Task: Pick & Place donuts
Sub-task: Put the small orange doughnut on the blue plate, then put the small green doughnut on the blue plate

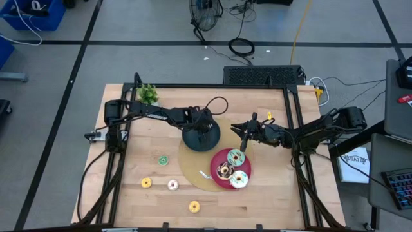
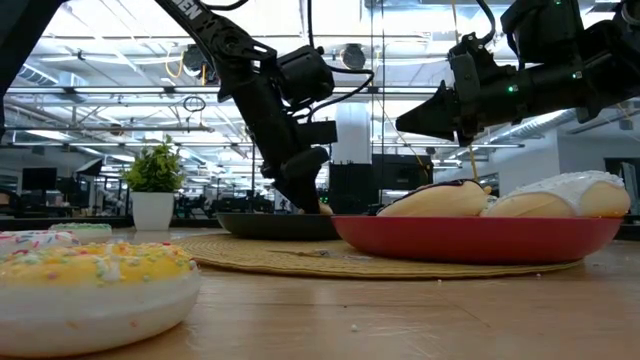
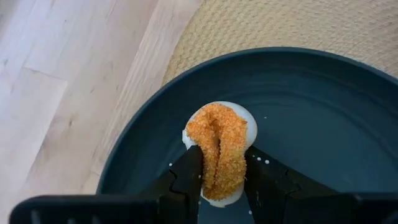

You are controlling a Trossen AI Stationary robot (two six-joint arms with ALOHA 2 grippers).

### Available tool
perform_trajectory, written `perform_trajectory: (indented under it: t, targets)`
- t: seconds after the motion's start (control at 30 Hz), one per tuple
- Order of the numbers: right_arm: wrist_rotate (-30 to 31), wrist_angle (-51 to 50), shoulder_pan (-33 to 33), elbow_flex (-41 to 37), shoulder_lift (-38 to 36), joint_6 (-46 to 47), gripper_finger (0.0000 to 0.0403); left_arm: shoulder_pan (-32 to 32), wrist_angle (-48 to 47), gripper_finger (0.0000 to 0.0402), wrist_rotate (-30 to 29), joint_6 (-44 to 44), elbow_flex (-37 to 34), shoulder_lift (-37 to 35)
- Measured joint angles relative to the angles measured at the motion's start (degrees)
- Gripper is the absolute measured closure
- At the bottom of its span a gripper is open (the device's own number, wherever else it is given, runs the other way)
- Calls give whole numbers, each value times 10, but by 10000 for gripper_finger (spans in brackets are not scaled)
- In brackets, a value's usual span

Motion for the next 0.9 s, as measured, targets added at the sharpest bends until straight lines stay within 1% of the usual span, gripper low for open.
perform_trajectory:
  t: [0.13,0.2,0.3,0.43,0.6,0.73,0.9]
  targets:
    - [0,0,0,0,0,0,348,0,-1,292,0,-15,0,0]
    - [0,0,0,0,0,0,348,1,-2,283,0,-16,0,0]
    - [0,0,0,0,0,0,348,0,-3,251,-1,-19,0,0]
    - [0,0,0,0,0,0,348,0,-3,193,-1,-19,0,0]
    - [0,0,0,0,0,0,348,0,-3,135,-21,-15,0,0]
    - [0,0,0,0,0,0,348,0,-3,107,-36,-9,0,-3]
    - [0,0,0,0,0,0,348,0,-7,87,-42,7,0,-8]
